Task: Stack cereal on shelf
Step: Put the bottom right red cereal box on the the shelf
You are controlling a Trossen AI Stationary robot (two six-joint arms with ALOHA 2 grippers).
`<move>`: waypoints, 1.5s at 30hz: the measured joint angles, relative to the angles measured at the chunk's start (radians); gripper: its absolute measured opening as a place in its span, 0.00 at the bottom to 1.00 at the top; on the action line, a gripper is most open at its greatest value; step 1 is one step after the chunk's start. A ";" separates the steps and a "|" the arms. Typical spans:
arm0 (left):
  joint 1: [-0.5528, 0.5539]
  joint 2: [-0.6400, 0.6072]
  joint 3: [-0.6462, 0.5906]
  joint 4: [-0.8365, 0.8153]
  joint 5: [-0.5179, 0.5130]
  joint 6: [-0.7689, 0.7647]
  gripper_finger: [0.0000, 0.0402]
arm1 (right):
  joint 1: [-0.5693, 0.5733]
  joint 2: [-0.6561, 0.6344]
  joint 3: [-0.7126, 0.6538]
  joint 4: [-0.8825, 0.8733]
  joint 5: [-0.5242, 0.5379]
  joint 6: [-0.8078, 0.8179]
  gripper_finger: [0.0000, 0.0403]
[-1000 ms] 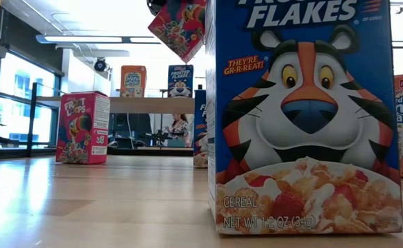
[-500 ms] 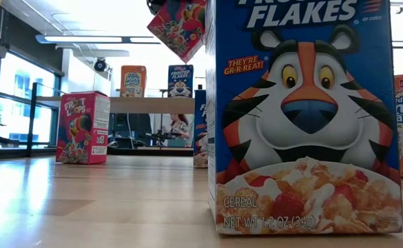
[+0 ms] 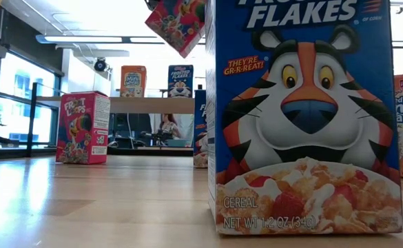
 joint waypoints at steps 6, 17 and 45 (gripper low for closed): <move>0.000 -0.044 0.000 -0.021 -0.012 0.008 0.41 | 0.004 -0.085 0.000 -0.013 0.064 -0.025 0.73; 0.000 -0.187 0.000 -0.071 -0.037 0.026 0.41 | 0.021 -0.288 -0.059 0.005 0.179 -0.070 0.73; 0.000 -0.729 -0.364 0.053 -0.212 0.044 0.41 | 0.021 -1.042 -1.089 0.630 0.169 -0.013 0.73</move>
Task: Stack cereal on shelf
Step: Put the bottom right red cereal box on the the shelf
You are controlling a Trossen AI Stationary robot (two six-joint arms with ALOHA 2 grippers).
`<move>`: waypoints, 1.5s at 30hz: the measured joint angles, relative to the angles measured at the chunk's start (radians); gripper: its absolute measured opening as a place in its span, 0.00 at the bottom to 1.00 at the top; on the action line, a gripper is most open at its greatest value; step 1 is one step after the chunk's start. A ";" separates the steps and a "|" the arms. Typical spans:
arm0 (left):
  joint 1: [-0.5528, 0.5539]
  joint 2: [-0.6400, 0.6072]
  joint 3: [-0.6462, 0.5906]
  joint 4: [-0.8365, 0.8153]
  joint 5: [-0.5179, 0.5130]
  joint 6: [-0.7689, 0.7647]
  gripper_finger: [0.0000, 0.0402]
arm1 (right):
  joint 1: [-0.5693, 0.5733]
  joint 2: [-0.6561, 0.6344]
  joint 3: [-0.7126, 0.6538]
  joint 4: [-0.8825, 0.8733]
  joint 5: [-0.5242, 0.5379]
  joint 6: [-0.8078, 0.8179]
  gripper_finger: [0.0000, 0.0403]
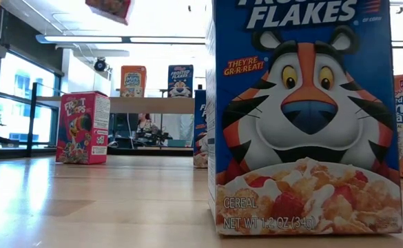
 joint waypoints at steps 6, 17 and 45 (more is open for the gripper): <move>0.000 -0.091 -0.057 0.017 -0.048 0.000 0.41 | 0.000 -0.132 -0.189 0.098 0.003 0.037 0.73; 0.001 -0.196 -0.139 0.014 -0.227 0.007 0.41 | 0.000 -0.359 -0.418 0.174 0.005 0.104 0.73; 0.001 -0.234 -0.266 0.019 -0.806 -0.197 0.41 | 0.000 -0.417 -0.439 0.018 0.005 0.112 0.73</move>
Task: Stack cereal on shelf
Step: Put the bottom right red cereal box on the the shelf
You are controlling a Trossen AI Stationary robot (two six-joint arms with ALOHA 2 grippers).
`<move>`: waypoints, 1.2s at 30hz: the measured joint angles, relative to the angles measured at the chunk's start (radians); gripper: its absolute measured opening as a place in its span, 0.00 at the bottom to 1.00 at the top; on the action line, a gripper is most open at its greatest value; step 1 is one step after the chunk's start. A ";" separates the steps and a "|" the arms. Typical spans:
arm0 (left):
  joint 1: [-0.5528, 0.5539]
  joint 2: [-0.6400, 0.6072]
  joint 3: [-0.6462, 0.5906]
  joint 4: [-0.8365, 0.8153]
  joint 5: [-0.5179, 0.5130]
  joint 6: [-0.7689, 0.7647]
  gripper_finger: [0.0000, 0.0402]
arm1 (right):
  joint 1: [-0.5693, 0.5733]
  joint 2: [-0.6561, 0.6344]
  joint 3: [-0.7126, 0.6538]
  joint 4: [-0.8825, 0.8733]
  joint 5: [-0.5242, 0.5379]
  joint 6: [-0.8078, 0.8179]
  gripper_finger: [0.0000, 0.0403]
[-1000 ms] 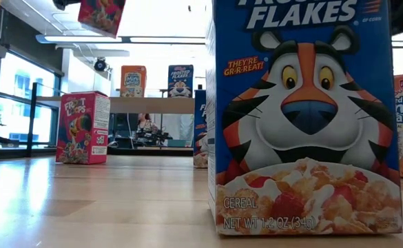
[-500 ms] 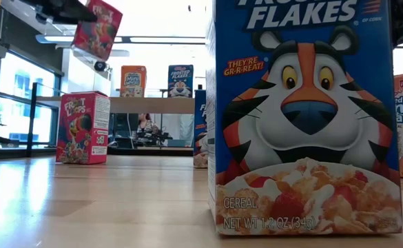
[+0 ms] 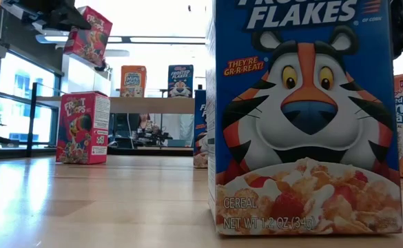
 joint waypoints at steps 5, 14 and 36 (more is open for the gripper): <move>0.021 0.000 0.000 0.000 -0.005 -0.034 0.41 | 0.000 0.000 0.000 -0.002 0.003 0.003 0.73; 0.083 0.018 0.000 -0.005 0.031 -0.068 0.41 | 0.000 -0.006 -0.144 0.158 0.012 0.026 0.73; 0.351 0.127 0.000 -0.006 0.212 -0.086 0.41 | 0.000 -0.006 -0.211 0.215 0.012 0.034 0.73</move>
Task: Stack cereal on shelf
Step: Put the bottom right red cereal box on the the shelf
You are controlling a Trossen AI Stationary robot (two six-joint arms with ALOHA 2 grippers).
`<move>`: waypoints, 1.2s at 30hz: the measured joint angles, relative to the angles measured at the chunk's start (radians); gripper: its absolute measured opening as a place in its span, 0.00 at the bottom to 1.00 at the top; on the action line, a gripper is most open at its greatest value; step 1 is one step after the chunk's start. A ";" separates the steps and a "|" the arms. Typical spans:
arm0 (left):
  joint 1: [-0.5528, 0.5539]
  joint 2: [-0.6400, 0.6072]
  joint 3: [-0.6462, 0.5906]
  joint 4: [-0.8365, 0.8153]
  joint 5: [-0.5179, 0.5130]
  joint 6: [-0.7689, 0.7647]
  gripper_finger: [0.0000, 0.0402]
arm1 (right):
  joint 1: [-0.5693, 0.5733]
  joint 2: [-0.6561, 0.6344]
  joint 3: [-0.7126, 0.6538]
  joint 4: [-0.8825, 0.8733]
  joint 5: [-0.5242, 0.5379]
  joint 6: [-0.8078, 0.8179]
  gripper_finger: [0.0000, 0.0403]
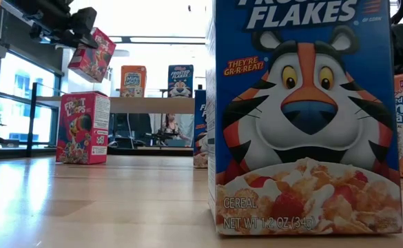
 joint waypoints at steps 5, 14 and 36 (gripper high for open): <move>0.064 0.008 0.000 0.000 0.075 -0.009 0.41 | 0.000 0.000 0.000 0.000 0.000 -0.001 0.73; 0.144 0.031 0.000 -0.011 0.082 -0.067 0.41 | 0.000 0.001 0.000 0.000 -0.022 0.008 0.73; 0.209 0.054 -0.137 0.160 0.093 -0.087 0.41 | 0.000 0.001 0.000 -0.001 -0.025 0.026 0.73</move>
